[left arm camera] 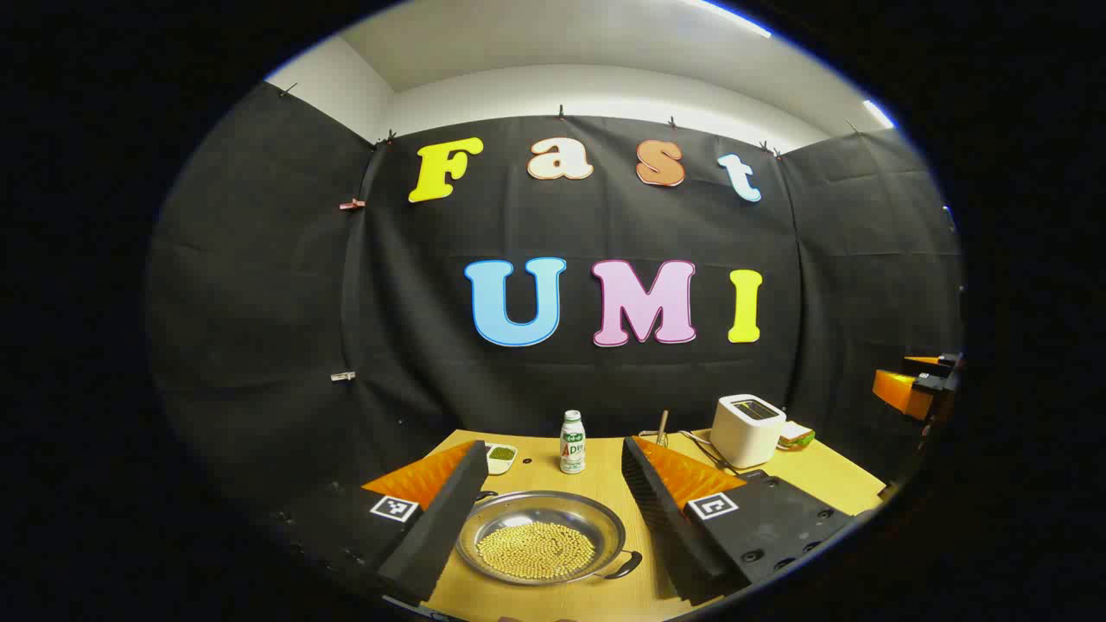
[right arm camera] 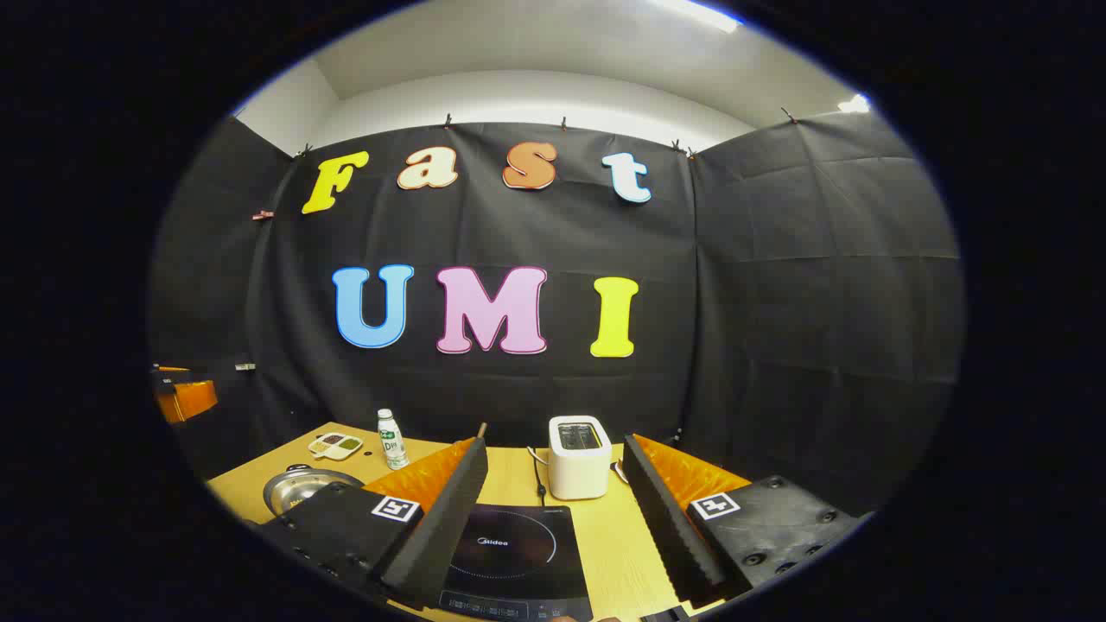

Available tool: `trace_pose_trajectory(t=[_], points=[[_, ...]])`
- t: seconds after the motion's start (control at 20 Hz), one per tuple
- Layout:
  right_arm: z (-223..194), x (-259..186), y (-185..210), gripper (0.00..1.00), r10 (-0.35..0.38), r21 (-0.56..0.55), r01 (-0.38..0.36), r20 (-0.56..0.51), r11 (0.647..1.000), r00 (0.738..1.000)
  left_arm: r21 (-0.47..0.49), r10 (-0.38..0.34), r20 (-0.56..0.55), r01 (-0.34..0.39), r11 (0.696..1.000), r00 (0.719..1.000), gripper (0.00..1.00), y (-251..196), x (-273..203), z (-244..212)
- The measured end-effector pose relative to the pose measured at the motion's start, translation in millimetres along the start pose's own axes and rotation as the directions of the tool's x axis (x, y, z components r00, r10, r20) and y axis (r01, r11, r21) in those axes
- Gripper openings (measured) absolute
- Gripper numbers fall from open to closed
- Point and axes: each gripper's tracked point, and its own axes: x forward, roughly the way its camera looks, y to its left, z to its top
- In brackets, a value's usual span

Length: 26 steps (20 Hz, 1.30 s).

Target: First push the handle of the pot to place it horizontally, then grasp the pot with both hands and set it on the induction cooktop.

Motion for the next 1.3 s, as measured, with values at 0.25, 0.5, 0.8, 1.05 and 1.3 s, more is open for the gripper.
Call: trace_pose_trajectory(t=[0.25,0.5,0.8,1.05,1.3], points=[[-7,18,-10,0.98,0.032,0.021,-0.032,-0.010,0.999,0.999,-0.014,0.020,-0.020,-0.020,1.000,1.000,0.98,-16,7,-5],[-20,30,-15,0.98,0.043,0.044,-0.040,-0.059,0.998,0.997,-0.030,0.028,-0.039,-0.029,0.999,0.999,0.98,-25,16,-7],[-14,20,-1,0.98,-0.009,0.018,0.010,-0.063,1.000,0.998,0.021,-0.043,-0.040,0.044,0.999,0.998,0.97,-19,18,-11],[-13,-3,21,0.98,-0.052,-0.018,0.051,-0.051,0.999,0.997,0.023,-0.125,-0.056,0.127,0.992,0.991,0.97,-7,15,-25],[-5,-15,43,1.00,-0.072,-0.043,0.070,-0.032,0.997,0.997,-0.001,-0.148,-0.068,0.149,0.989,0.987,0.98,20,17,-42]])
